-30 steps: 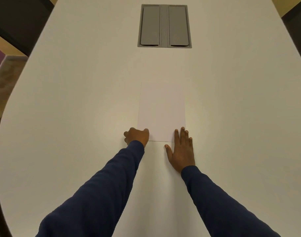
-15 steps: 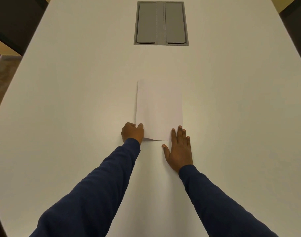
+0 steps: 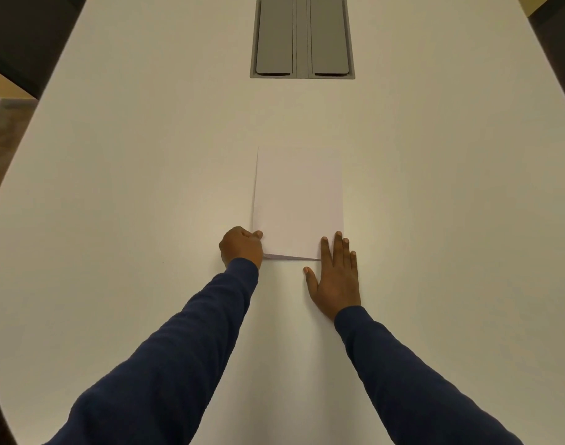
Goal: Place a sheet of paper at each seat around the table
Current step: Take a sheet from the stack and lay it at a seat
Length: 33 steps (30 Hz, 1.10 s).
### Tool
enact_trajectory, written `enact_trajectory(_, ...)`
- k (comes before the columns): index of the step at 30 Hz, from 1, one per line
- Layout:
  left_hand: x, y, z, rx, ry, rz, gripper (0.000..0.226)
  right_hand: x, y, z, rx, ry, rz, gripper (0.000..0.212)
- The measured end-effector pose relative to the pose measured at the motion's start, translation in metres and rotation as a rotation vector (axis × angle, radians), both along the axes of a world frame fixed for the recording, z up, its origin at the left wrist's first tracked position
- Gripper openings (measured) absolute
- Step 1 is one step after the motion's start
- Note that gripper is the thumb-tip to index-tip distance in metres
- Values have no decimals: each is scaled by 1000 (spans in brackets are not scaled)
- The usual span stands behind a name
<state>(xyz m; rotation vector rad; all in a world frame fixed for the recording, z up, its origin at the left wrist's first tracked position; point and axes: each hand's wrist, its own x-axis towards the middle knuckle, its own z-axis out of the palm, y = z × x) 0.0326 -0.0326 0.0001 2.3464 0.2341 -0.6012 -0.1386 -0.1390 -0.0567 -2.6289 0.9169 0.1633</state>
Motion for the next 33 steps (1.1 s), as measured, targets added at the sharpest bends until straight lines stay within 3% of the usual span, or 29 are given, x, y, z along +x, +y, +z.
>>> enact_trajectory(4,-4,0,5,-17,-50,-22,5,1,0,2,23,-21,-13,79)
enact_trajectory(14,-4,9,37,-24,-262,-122,8,3,-8,23,152,-24,-29,93)
enact_trajectory(24,-18,58,137,-149,-632,-373,13,-5,-17,118,382,-399,-160,93)
enact_trajectory(30,-38,116,202,-278,-710,-486,9,-19,-32,166,533,-561,-289,102)
enact_trajectory(33,-51,149,232,-332,-707,-505,7,-25,-36,191,721,-588,-276,101)
